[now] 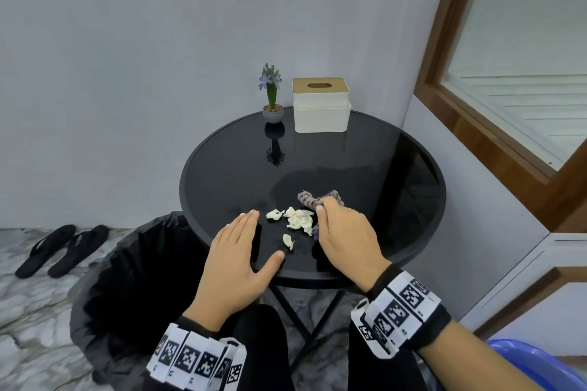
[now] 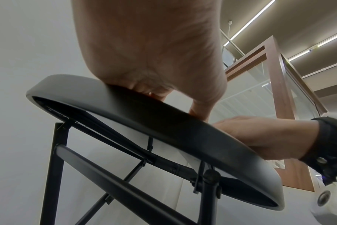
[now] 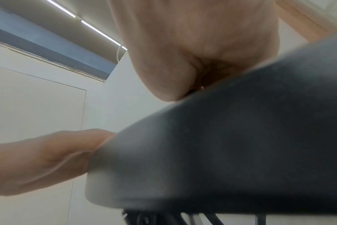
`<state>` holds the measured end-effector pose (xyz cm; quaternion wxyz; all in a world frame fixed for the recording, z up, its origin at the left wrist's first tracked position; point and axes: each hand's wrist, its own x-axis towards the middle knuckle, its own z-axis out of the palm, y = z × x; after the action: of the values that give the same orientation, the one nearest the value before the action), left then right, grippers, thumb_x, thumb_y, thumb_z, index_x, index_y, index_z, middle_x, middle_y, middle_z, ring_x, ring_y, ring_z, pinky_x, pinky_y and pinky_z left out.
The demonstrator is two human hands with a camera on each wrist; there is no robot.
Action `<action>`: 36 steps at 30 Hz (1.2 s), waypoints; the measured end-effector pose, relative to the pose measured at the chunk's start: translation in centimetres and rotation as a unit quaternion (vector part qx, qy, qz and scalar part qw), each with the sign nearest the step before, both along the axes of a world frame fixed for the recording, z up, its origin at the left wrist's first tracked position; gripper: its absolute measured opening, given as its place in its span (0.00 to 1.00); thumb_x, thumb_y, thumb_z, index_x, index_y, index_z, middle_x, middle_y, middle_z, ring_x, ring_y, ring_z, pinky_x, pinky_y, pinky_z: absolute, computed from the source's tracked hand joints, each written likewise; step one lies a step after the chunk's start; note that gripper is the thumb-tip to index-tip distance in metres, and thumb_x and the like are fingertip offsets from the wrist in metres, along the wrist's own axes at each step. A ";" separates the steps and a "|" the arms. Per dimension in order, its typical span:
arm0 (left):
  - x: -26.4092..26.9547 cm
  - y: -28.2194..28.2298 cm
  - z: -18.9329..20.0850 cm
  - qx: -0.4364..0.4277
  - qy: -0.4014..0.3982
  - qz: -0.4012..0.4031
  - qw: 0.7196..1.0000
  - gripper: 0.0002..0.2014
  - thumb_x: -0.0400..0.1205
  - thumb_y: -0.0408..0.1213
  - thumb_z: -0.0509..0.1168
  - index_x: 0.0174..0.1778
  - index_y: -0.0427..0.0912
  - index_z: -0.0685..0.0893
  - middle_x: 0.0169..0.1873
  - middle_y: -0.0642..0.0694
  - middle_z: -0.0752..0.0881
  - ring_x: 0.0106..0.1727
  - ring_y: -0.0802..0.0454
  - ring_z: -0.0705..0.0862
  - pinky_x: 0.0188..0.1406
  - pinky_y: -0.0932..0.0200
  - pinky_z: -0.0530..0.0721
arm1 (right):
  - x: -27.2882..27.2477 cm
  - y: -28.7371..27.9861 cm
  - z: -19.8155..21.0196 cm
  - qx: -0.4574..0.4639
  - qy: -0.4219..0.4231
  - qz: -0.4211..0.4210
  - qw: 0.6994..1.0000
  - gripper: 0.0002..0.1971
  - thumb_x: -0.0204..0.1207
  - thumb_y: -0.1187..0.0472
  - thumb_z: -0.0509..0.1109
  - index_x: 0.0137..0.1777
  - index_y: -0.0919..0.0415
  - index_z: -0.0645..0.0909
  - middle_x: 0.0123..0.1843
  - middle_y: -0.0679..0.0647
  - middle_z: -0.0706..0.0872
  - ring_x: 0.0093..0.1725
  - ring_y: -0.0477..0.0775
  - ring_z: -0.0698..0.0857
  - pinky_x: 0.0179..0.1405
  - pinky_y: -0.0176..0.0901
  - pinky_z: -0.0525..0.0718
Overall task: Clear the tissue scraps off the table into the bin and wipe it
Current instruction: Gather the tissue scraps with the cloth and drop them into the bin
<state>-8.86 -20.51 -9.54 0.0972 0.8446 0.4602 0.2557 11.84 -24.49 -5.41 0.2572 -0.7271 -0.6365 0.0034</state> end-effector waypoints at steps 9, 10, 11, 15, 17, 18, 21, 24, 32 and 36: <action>-2.6 1.2 -0.2 0.000 -0.015 0.023 1.000 0.41 0.79 0.67 0.54 0.83 0.44 0.65 0.81 0.51 0.69 0.84 0.54 0.60 0.83 0.50 0.57 | -0.7 1.0 -1.3 0.011 0.132 0.007 0.991 0.12 0.85 0.55 0.50 0.45 0.56 0.72 0.47 0.51 0.80 0.48 0.56 0.84 0.53 0.51 0.79; -2.8 1.3 -0.2 -0.001 -0.017 0.026 1.000 0.41 0.79 0.67 0.54 0.83 0.44 0.65 0.82 0.51 0.68 0.84 0.54 0.60 0.84 0.51 0.56 | -0.9 1.0 -1.4 0.008 0.137 0.003 0.991 0.12 0.85 0.55 0.49 0.46 0.56 0.72 0.49 0.51 0.80 0.50 0.56 0.83 0.52 0.50 0.79; -3.0 1.4 -0.2 -0.004 -0.019 0.029 0.999 0.41 0.79 0.67 0.53 0.83 0.45 0.65 0.82 0.51 0.67 0.85 0.55 0.58 0.84 0.52 0.54 | -1.2 0.9 -1.4 0.006 0.142 0.002 0.990 0.12 0.85 0.56 0.49 0.47 0.57 0.72 0.50 0.51 0.80 0.52 0.57 0.82 0.52 0.49 0.77; -3.4 1.5 -0.5 -0.003 -0.025 0.028 0.999 0.40 0.80 0.66 0.52 0.84 0.45 0.64 0.83 0.52 0.64 0.85 0.57 0.55 0.83 0.60 0.45 | -3.0 0.9 -1.2 -0.015 0.138 0.011 0.990 0.10 0.86 0.60 0.51 0.50 0.61 0.73 0.55 0.55 0.78 0.58 0.58 0.78 0.52 0.43 0.70; -3.5 1.5 -0.8 -0.002 -0.036 0.021 0.999 0.38 0.81 0.65 0.52 0.84 0.45 0.64 0.83 0.52 0.64 0.85 0.58 0.54 0.83 0.60 0.44 | -3.9 1.0 -1.1 -0.010 0.149 0.011 0.989 0.09 0.86 0.60 0.51 0.50 0.60 0.73 0.55 0.54 0.78 0.56 0.57 0.79 0.50 0.41 0.70; -3.6 1.5 -0.9 -0.003 -0.043 0.018 0.999 0.38 0.82 0.64 0.52 0.84 0.45 0.64 0.83 0.53 0.64 0.85 0.58 0.53 0.83 0.60 0.44 | -4.5 1.1 -0.9 0.000 0.152 0.013 0.988 0.09 0.85 0.61 0.52 0.50 0.61 0.73 0.53 0.54 0.77 0.55 0.57 0.79 0.52 0.43 0.73; -3.7 1.6 -1.1 -0.003 -0.058 0.008 0.998 0.37 0.82 0.62 0.53 0.84 0.45 0.63 0.84 0.54 0.63 0.85 0.60 0.52 0.84 0.59 0.45 | -6.1 1.0 -0.2 0.016 0.145 0.023 0.989 0.10 0.83 0.64 0.53 0.45 0.65 0.74 0.48 0.57 0.78 0.52 0.63 0.79 0.62 0.56 0.76; -4.0 1.5 -1.2 -0.001 -0.065 0.006 0.998 0.36 0.83 0.61 0.54 0.84 0.45 0.63 0.84 0.54 0.63 0.85 0.60 0.53 0.83 0.60 0.45 | -7.5 1.7 -0.1 -0.001 0.151 0.028 0.988 0.12 0.81 0.64 0.52 0.44 0.67 0.76 0.49 0.61 0.80 0.55 0.64 0.80 0.66 0.60 0.77; -5.2 1.9 -1.4 -0.026 -0.097 0.017 0.995 0.34 0.84 0.58 0.55 0.84 0.46 0.62 0.84 0.55 0.61 0.85 0.63 0.48 0.85 0.54 0.48 | -10.2 4.1 -0.6 0.005 0.128 0.028 0.991 0.17 0.82 0.61 0.47 0.48 0.66 0.77 0.50 0.61 0.82 0.56 0.64 0.80 0.65 0.60 0.78; -6.4 2.5 -1.4 -0.047 -0.108 0.033 0.992 0.35 0.83 0.60 0.56 0.85 0.46 0.61 0.85 0.56 0.59 0.85 0.64 0.46 0.85 0.52 0.52 | -11.5 4.3 0.3 0.024 0.145 0.045 0.988 0.15 0.80 0.63 0.50 0.45 0.69 0.78 0.47 0.64 0.82 0.53 0.67 0.81 0.64 0.65 0.78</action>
<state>-15.22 -18.04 -10.98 0.1778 0.7907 0.4862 0.3267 0.32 -20.16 -5.10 0.3636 -0.6834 -0.6242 0.1051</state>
